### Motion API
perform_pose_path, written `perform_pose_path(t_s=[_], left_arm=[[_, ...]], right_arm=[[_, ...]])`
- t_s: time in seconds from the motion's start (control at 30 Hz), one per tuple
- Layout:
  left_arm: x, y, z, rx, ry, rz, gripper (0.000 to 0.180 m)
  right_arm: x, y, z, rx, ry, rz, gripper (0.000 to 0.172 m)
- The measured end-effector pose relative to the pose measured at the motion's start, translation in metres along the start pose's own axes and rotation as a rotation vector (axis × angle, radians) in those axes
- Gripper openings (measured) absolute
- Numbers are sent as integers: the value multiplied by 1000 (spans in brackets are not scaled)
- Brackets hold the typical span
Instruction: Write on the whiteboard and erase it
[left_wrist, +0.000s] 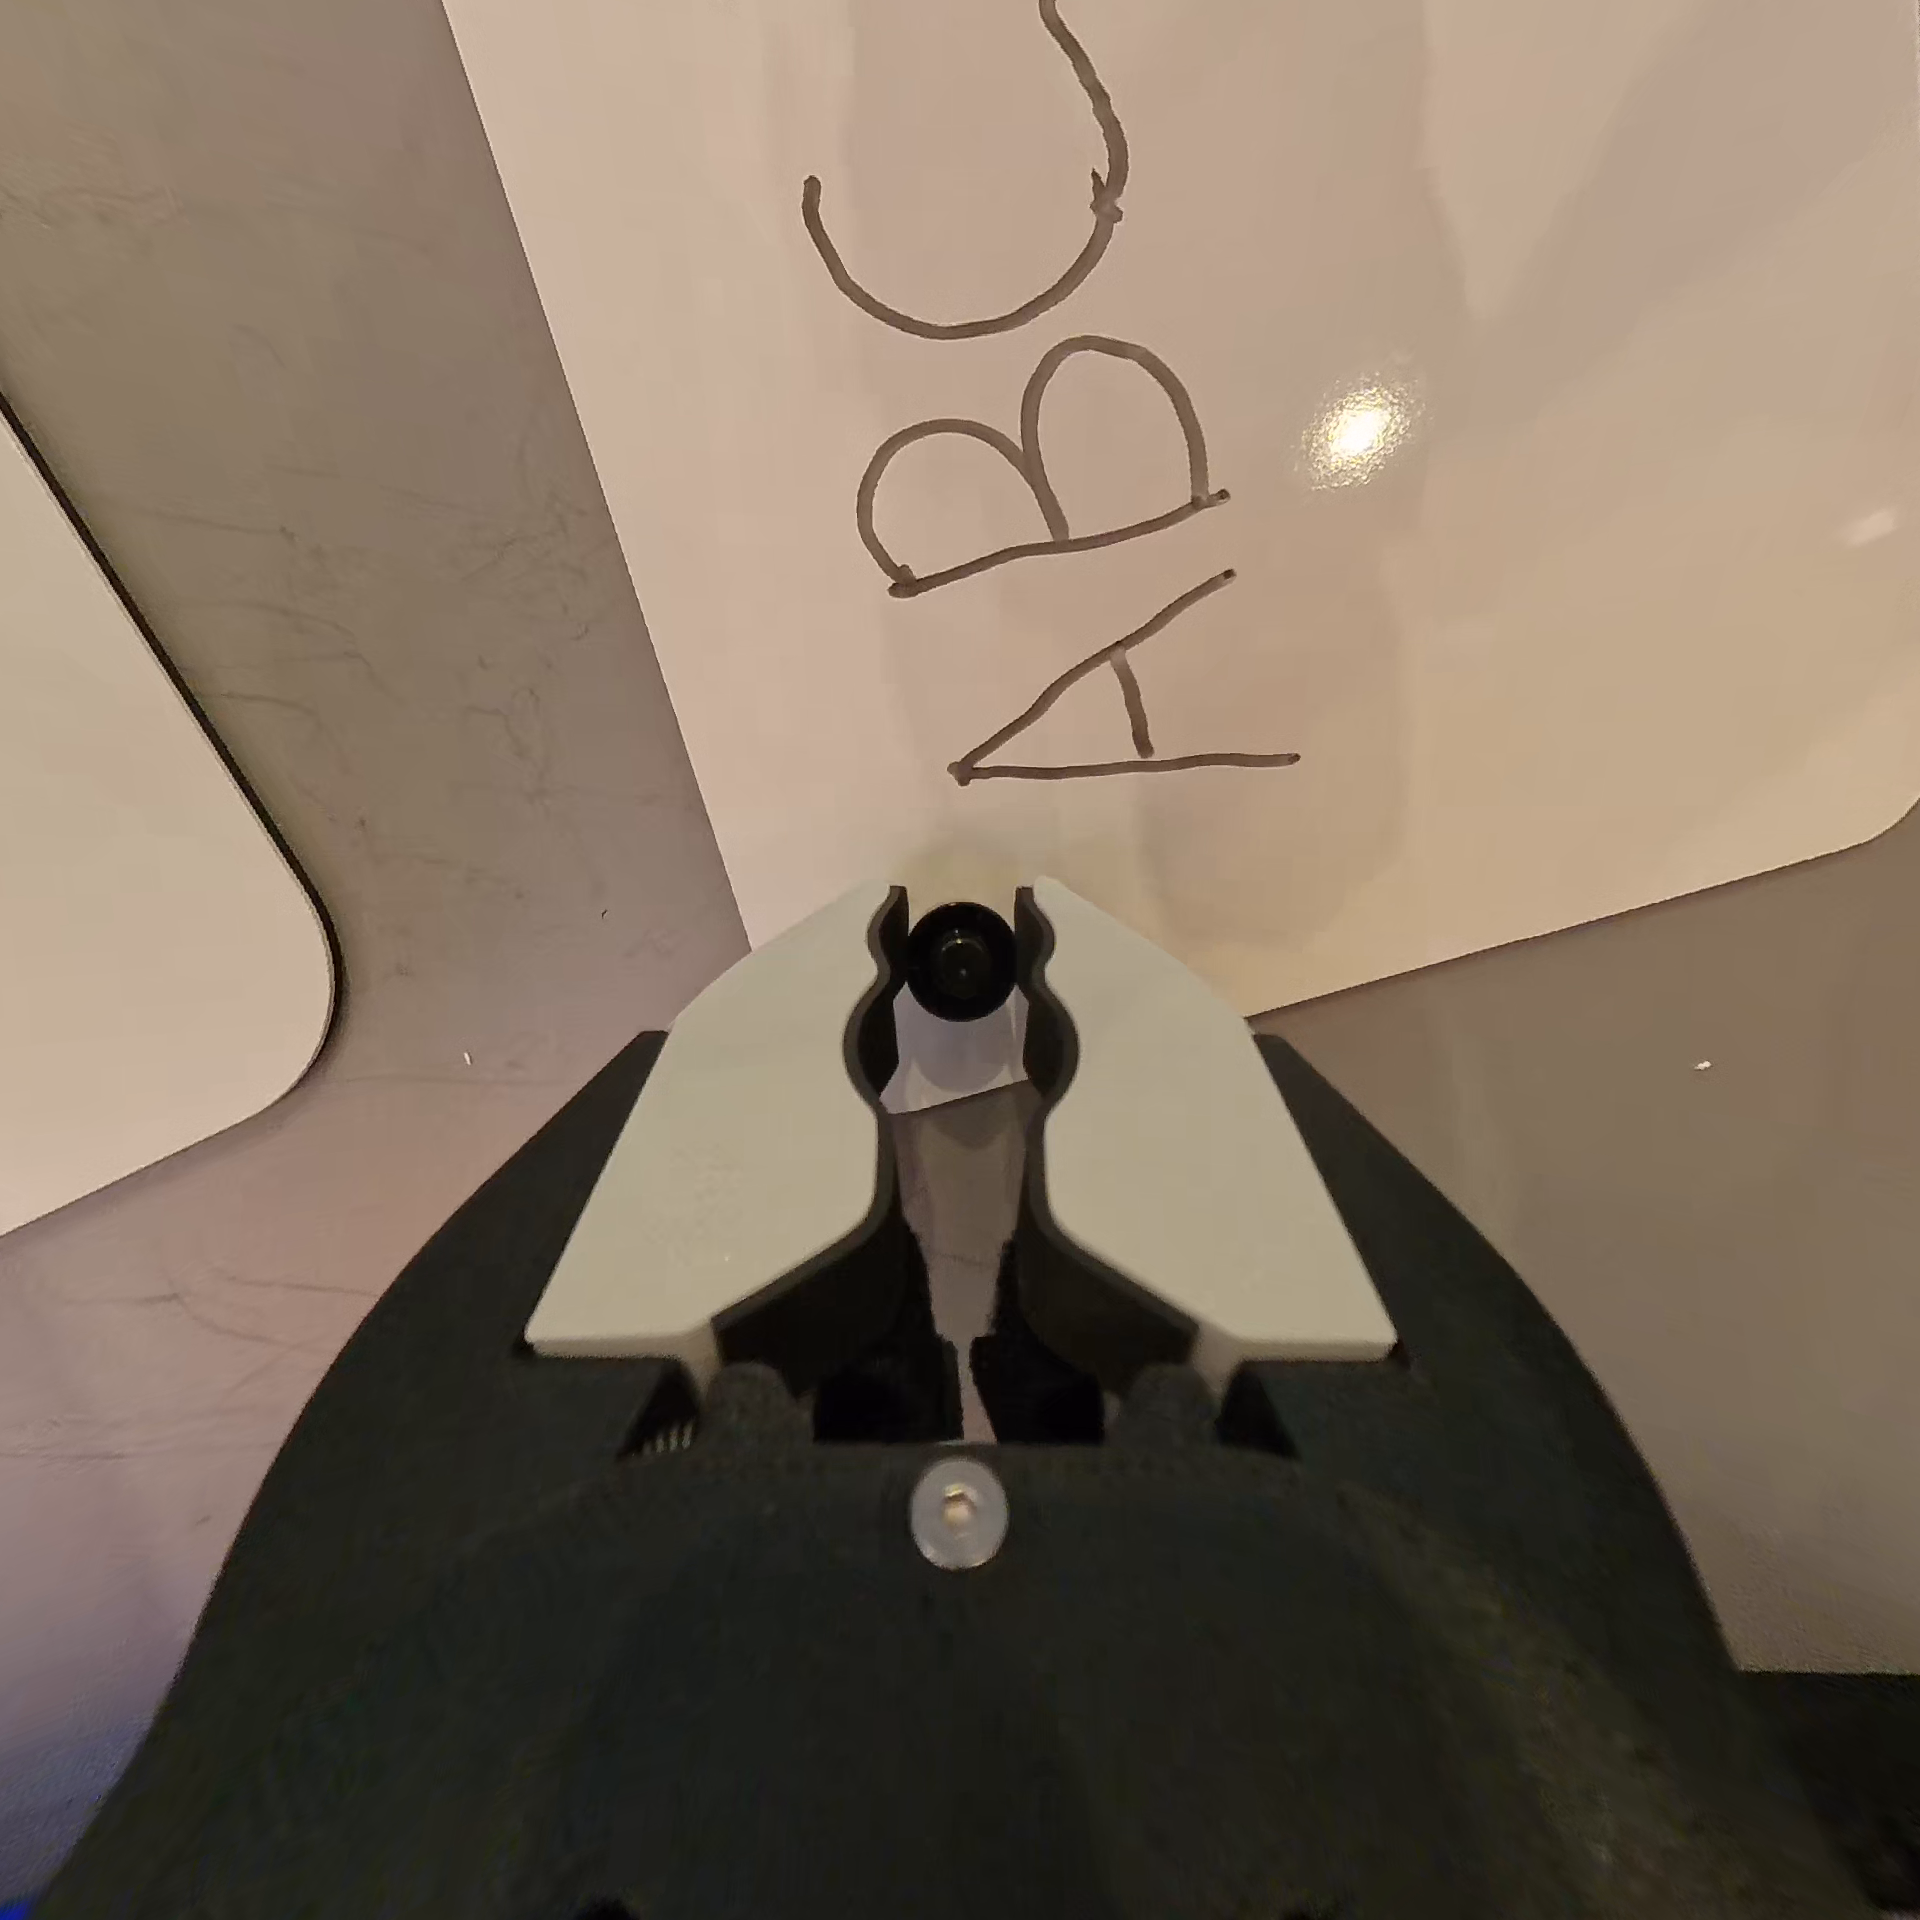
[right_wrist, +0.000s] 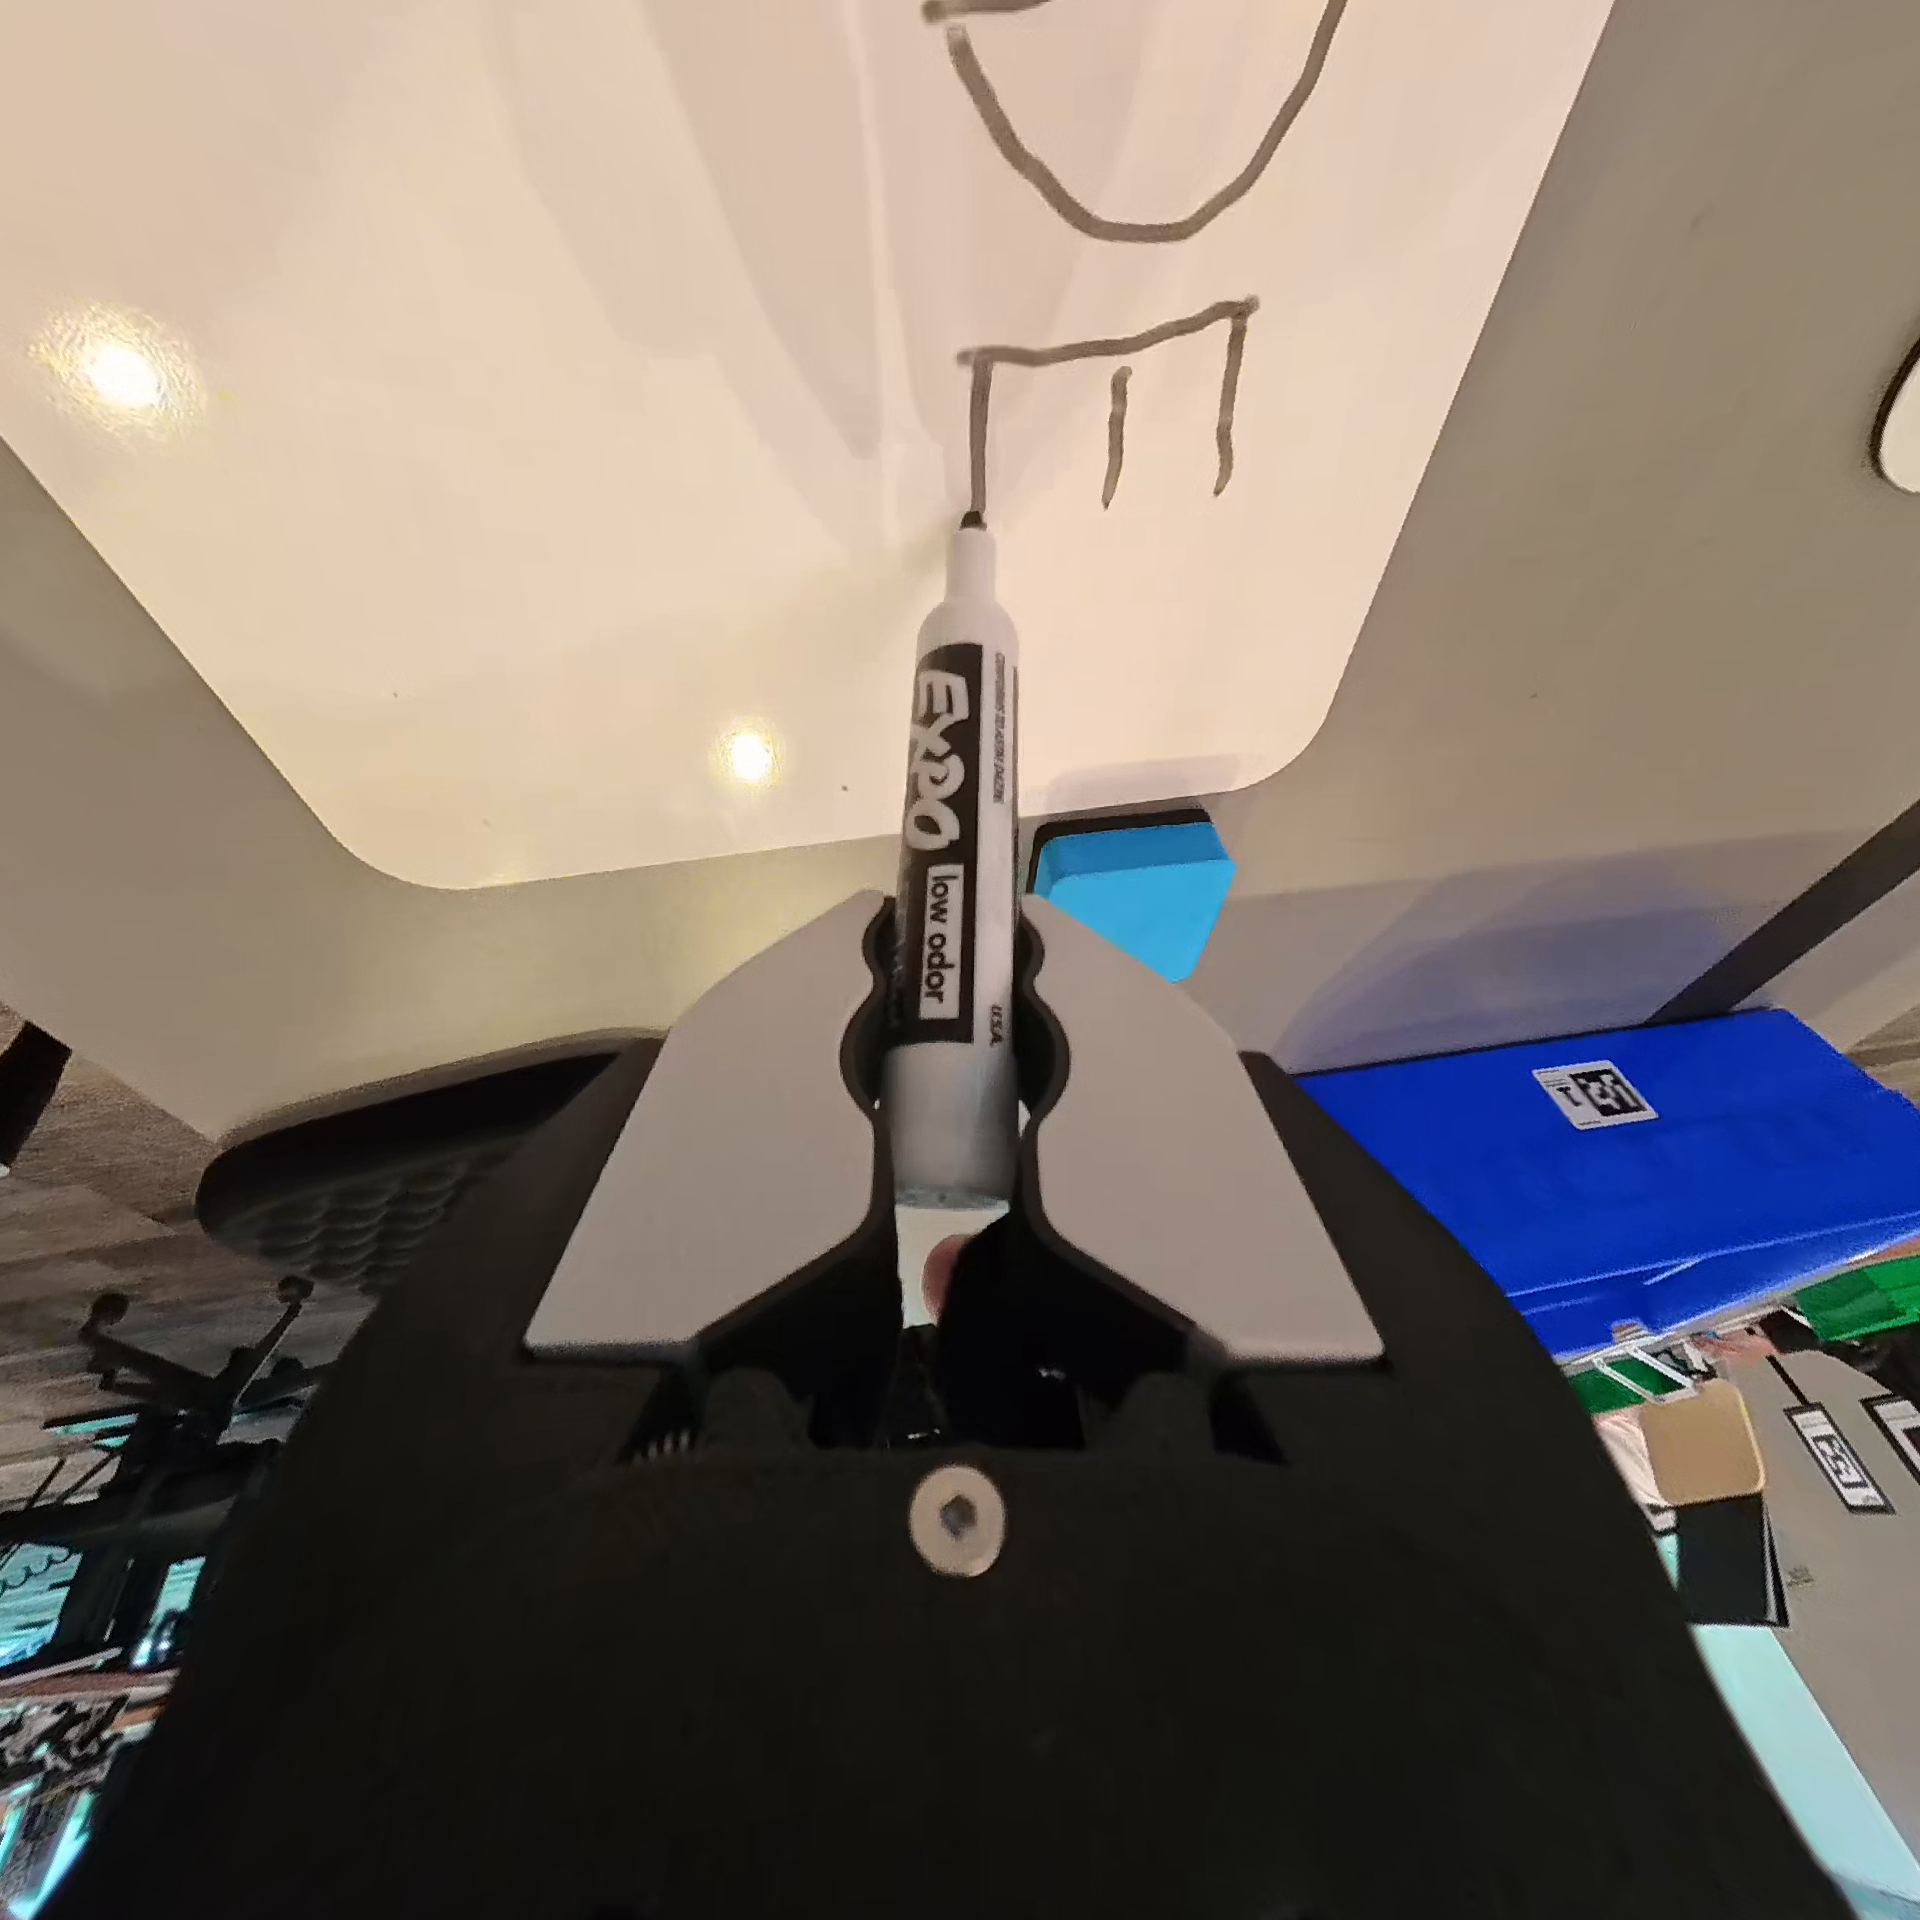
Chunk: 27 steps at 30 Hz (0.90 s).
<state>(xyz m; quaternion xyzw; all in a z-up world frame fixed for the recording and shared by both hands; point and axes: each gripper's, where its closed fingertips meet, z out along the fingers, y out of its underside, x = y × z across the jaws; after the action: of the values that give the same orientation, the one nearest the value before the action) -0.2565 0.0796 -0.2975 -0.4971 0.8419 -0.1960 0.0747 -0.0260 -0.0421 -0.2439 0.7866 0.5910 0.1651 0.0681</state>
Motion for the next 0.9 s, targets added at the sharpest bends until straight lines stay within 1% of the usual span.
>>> perform_pose_path(t_s=[0.13,0.23,0.43,0.7,0.9], left_arm=[[0,0,0,-2,-1,0,20],[0,0,0,-3,-2,0,20],[0,0,0,-4,-4,1,20],[0,0,0,0,1,-1,20],[0,0,0,-1,1,-1,20]], right_arm=[[6,3,-6,23,21,26,21],[19,5,-10,36,53,45,22],[41,9,-3,35,77,63,21],[39,5,9,27,45,46,21],[29,7,7,12,26,31,21]])
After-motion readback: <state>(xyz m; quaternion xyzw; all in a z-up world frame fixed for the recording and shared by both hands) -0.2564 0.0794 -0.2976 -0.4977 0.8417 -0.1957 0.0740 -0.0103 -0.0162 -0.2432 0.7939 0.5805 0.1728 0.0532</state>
